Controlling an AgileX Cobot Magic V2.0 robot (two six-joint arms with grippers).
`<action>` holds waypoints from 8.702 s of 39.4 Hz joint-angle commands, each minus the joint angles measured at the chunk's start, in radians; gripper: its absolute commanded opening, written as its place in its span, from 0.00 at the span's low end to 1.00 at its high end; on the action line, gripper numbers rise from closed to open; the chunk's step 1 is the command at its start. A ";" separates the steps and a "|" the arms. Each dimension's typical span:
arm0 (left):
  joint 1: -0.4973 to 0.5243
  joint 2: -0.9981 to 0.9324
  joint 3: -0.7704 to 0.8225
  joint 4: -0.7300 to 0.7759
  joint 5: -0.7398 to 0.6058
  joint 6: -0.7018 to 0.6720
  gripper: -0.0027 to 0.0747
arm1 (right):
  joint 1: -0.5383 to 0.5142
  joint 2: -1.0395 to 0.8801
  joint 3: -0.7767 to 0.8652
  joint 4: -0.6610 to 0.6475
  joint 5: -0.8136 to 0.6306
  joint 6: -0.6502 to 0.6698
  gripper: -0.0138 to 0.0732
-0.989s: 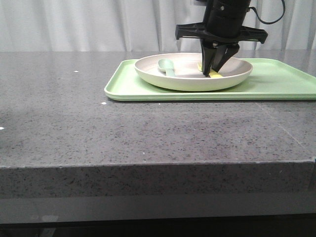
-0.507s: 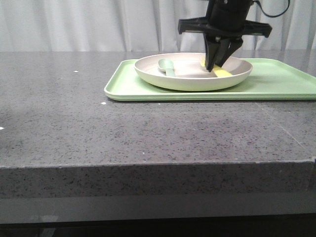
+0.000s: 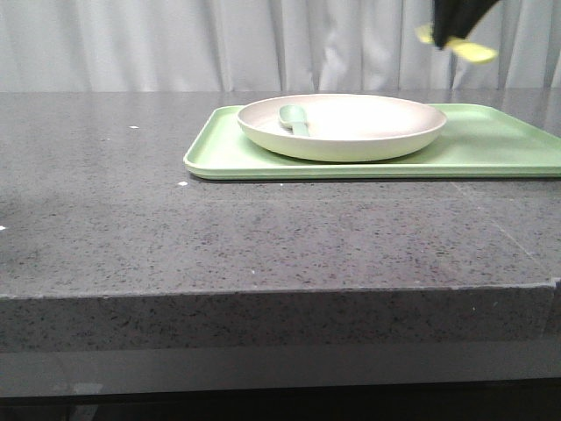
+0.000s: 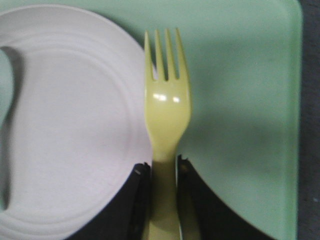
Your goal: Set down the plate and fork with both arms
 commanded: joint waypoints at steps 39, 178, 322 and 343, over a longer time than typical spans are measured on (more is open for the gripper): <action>0.004 -0.018 -0.027 -0.014 -0.053 -0.001 0.57 | -0.120 0.138 -0.026 0.029 -0.054 -0.091 0.35; 0.037 -0.202 -0.027 0.005 -0.198 -0.073 0.01 | 0.009 -1.347 1.080 0.096 -0.390 -0.300 0.08; 0.170 -1.089 0.933 0.161 -0.841 -0.192 0.01 | -0.118 -1.638 1.440 0.068 -0.819 -0.300 0.08; 0.170 -1.089 0.933 0.161 -0.841 -0.192 0.01 | -0.213 -1.913 1.953 0.068 -1.303 -0.300 0.08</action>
